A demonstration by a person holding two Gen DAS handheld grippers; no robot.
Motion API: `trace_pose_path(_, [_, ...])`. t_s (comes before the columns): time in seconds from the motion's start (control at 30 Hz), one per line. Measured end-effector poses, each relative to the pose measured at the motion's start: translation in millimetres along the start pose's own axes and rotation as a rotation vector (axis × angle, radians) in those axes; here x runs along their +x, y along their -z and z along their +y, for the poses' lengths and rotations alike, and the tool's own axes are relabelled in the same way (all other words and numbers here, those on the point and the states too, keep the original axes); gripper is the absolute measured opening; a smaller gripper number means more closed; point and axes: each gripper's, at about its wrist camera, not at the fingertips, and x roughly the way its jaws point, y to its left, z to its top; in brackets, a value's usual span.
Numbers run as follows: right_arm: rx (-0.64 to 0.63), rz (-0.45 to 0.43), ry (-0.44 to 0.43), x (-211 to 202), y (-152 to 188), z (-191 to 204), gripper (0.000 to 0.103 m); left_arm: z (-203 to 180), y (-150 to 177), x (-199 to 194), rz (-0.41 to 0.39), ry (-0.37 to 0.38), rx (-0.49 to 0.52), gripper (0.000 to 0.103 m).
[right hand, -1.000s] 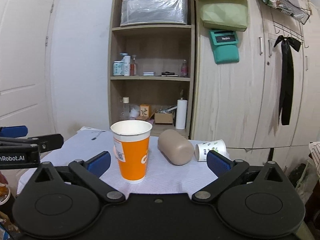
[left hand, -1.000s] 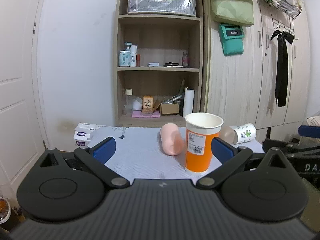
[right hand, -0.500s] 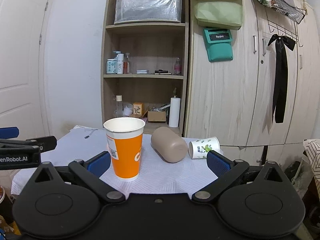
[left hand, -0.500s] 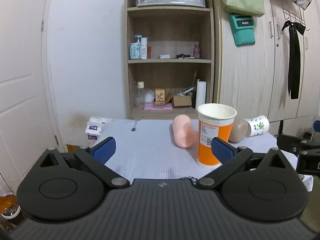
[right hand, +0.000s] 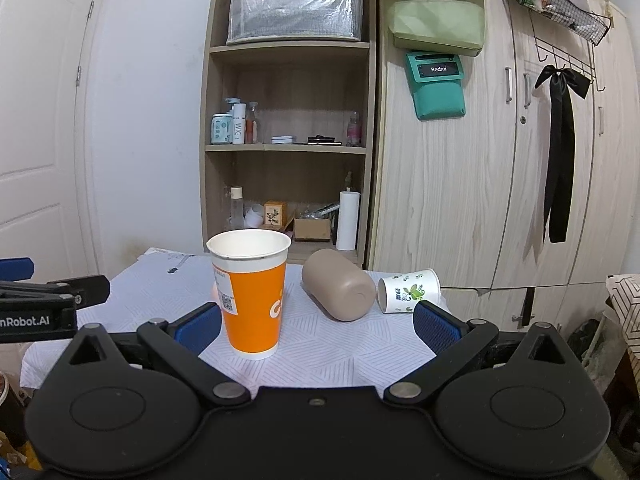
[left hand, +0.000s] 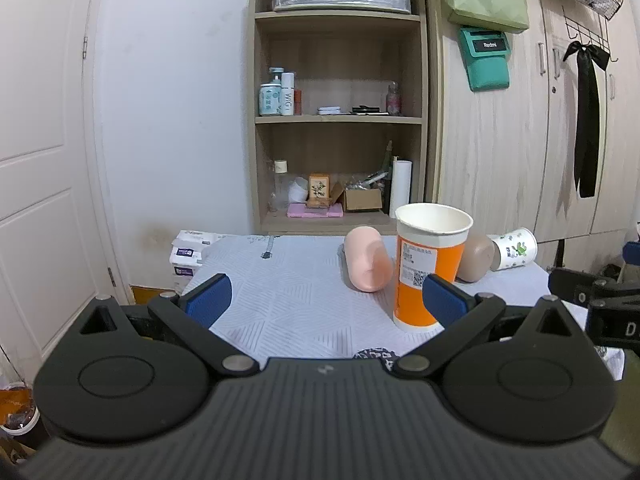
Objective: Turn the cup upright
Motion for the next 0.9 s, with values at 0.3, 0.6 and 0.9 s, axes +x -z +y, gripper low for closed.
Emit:
trace_pose_path(0.3, [-0.005, 0.006, 0.009, 1.9, 1.0, 0.4, 0.103, 0.7, -0.1, 0.8, 0.013, -0.009, 0.014, 0.103])
trace_pose_path(0.6, [-0.008, 0.014, 0.018, 3.2, 2.2, 2.7, 0.103, 2.0, 0.5, 2.8, 0.03, -0.017, 0.016, 0.103])
trace_pose_path(0.9, [-0.006, 0.016, 0.022, 2.5, 2.5, 2.5, 0.103, 1.2, 0.5, 5.9, 0.038, -0.026, 0.016, 0.103])
